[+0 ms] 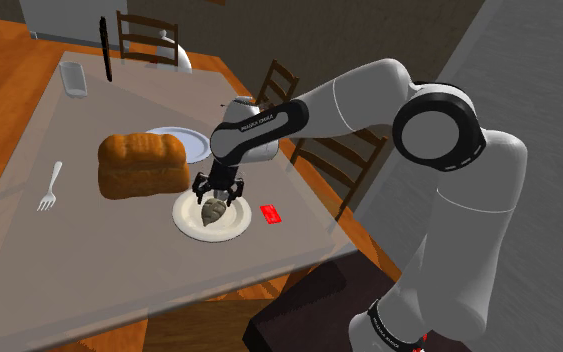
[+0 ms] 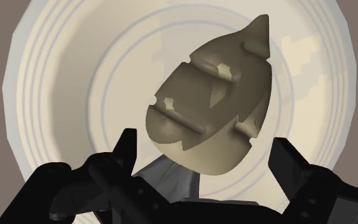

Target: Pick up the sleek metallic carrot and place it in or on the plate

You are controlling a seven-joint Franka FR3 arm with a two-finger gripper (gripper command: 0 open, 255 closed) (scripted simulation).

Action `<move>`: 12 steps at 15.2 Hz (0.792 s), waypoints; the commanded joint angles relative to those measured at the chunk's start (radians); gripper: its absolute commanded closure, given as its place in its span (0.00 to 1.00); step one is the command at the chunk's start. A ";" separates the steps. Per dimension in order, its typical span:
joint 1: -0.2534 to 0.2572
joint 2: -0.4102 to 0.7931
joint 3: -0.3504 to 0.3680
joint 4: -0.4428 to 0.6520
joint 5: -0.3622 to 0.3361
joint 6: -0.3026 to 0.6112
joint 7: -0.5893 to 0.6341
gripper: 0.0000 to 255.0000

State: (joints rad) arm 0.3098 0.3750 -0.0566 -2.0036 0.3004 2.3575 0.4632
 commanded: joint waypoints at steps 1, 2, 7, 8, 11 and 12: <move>-0.001 -0.022 -0.005 0.005 -0.007 -0.027 0.005 0.00; -0.003 -0.043 -0.009 0.011 -0.015 -0.054 0.009 0.00; -0.006 -0.078 -0.016 0.025 -0.027 -0.103 0.017 0.00; -0.006 -0.078 -0.016 0.025 -0.027 -0.103 0.017 0.00; -0.006 -0.078 -0.016 0.025 -0.027 -0.103 0.017 0.00; -0.006 -0.078 -0.016 0.025 -0.027 -0.103 0.017 0.00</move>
